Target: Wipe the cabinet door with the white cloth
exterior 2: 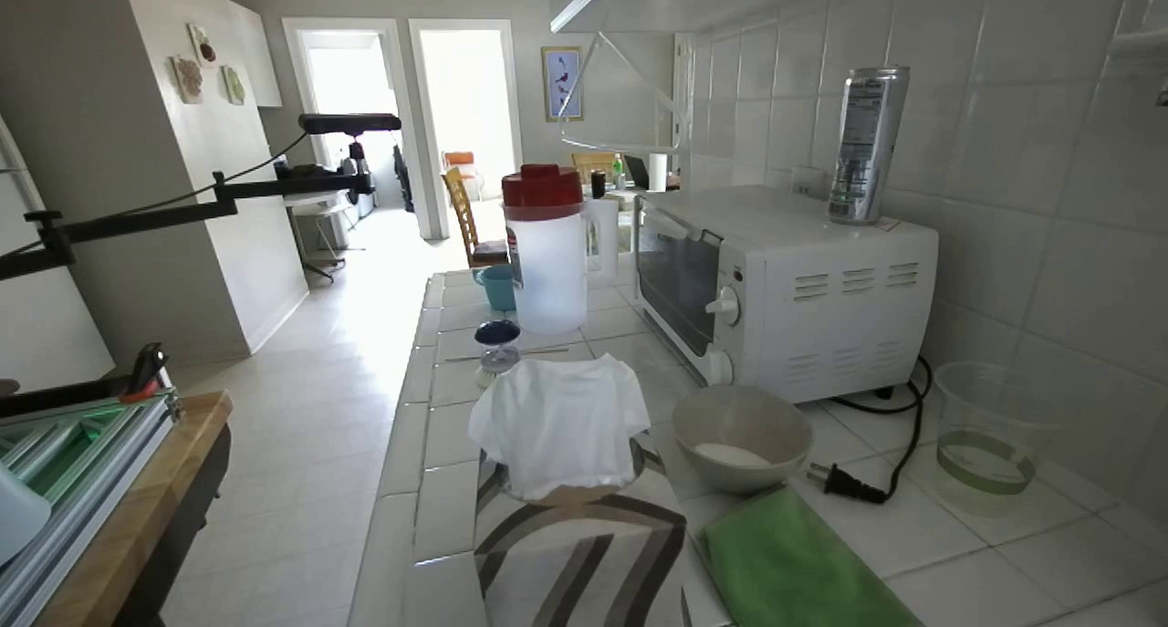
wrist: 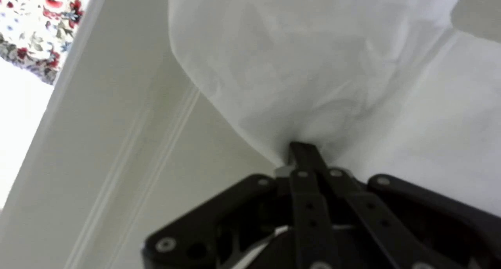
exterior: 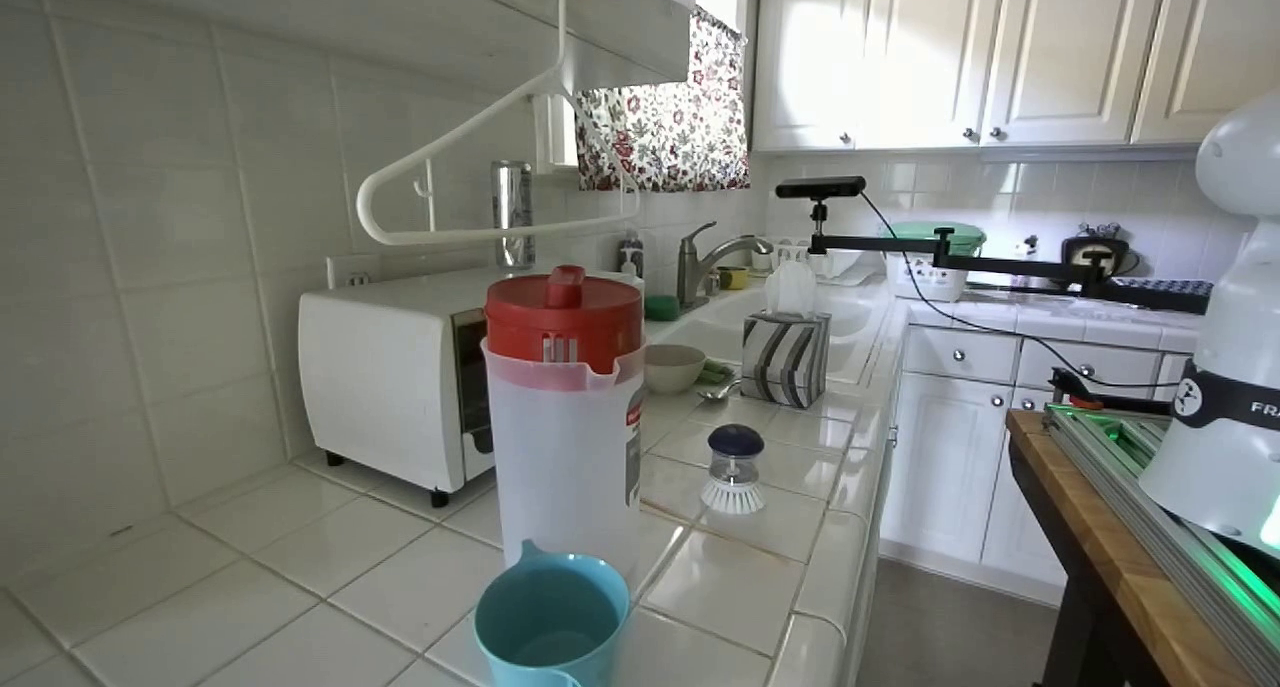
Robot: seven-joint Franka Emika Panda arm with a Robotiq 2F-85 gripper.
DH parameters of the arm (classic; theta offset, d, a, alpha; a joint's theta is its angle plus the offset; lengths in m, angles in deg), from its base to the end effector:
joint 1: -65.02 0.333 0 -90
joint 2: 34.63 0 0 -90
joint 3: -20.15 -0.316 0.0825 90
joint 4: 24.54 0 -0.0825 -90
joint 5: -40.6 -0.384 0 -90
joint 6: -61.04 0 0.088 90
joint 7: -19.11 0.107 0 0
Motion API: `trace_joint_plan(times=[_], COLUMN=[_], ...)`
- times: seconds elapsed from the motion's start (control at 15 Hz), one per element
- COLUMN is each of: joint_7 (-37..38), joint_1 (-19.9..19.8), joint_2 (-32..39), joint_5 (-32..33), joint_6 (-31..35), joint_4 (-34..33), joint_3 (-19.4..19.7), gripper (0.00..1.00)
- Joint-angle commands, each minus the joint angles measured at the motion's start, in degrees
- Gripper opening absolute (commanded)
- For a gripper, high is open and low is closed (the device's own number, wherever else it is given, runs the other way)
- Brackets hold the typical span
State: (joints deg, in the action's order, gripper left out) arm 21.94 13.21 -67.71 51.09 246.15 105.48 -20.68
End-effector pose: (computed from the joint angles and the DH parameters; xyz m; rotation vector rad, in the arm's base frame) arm 0.4700 0.0235 0.6796 2.0445 0.1870 1.6232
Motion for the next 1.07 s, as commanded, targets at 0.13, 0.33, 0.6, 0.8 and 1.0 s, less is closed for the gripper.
trace_joint_plan(times=[0.13, 0.33, 0.6, 0.8, 1.0], joint_7=[0.2, 0.2, 1.2, 2.1, 2.1], joint_1=[3.5, 9.6, 18.7, 24.8, 30.6], joint_2=[3.1, 4.8, 6.7, 6.6, 6.1], joint_5=[0.2, 0.3, 1.5, 3.1, 4.1], joint_6=[-4.6, -9.7, -18.0, -22.4, -25.1], joint_4=[1.4, 2.4, 3.9, 4.2, 4.7], joint_3=[1.6, 5.3, 12.3, 18.3, 23.5], gripper=[0.00, 0.00, 0.00, 0.00, 0.00])
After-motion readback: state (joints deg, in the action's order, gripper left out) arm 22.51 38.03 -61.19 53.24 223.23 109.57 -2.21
